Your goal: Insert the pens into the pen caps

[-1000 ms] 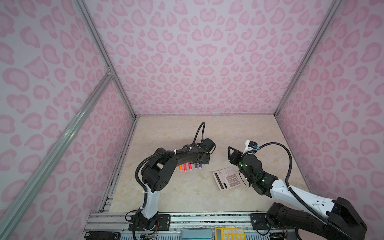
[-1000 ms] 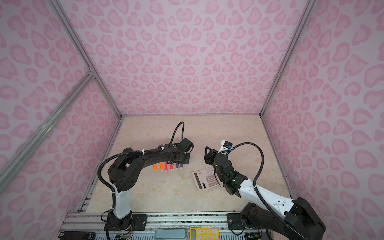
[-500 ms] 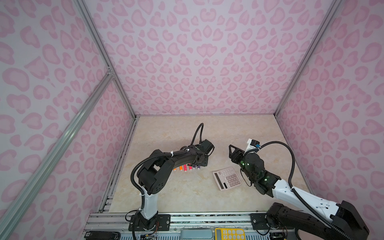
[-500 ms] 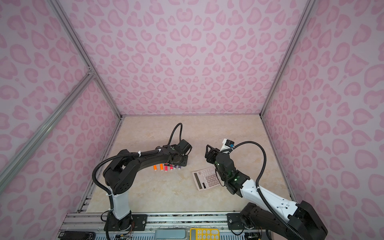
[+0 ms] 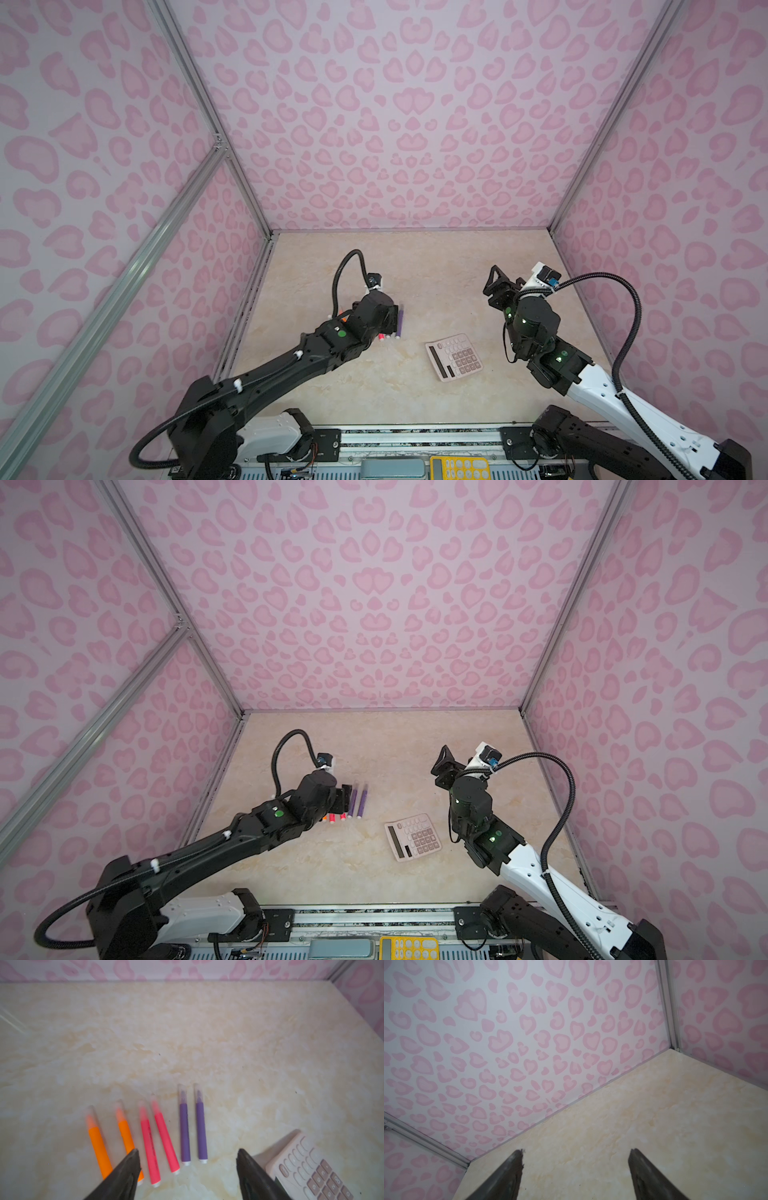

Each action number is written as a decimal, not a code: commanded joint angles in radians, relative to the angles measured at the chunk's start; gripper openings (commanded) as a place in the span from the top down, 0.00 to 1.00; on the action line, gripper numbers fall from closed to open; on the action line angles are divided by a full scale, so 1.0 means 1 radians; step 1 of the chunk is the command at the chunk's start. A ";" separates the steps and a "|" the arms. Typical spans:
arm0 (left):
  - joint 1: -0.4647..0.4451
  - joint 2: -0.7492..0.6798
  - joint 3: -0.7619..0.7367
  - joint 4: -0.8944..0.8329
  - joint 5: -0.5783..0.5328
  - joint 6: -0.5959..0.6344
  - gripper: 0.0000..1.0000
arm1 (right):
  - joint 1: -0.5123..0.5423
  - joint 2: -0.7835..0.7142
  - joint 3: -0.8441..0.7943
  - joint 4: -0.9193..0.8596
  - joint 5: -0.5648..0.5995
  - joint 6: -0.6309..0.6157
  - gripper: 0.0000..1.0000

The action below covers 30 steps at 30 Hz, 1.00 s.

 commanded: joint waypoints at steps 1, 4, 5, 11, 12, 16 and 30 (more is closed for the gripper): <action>0.009 -0.149 -0.091 0.078 -0.383 -0.025 0.13 | -0.029 -0.040 -0.076 0.163 0.035 -0.290 0.03; 0.034 -0.242 -0.175 0.072 -0.699 -0.108 0.01 | -0.131 -0.077 -0.123 0.171 -0.030 -0.396 0.03; 0.047 -0.252 -0.207 0.088 -0.764 -0.101 0.00 | -0.177 -0.082 -0.127 0.148 -0.061 -0.397 0.03; 0.118 -0.190 -0.275 -0.052 -1.087 -0.271 0.04 | -0.403 0.040 -0.281 0.242 -0.179 -0.478 0.03; 0.138 -0.176 -0.259 -0.156 -1.142 -0.424 0.05 | -0.422 0.088 -0.310 0.296 -0.179 -0.476 0.03; 0.225 0.069 -0.128 -1.065 -1.206 -1.348 0.05 | -0.451 0.287 -0.317 0.372 -0.109 -0.531 0.05; 0.168 0.205 0.176 -1.435 -1.169 -1.480 0.05 | -0.452 0.457 -0.336 0.594 -0.140 -0.580 0.07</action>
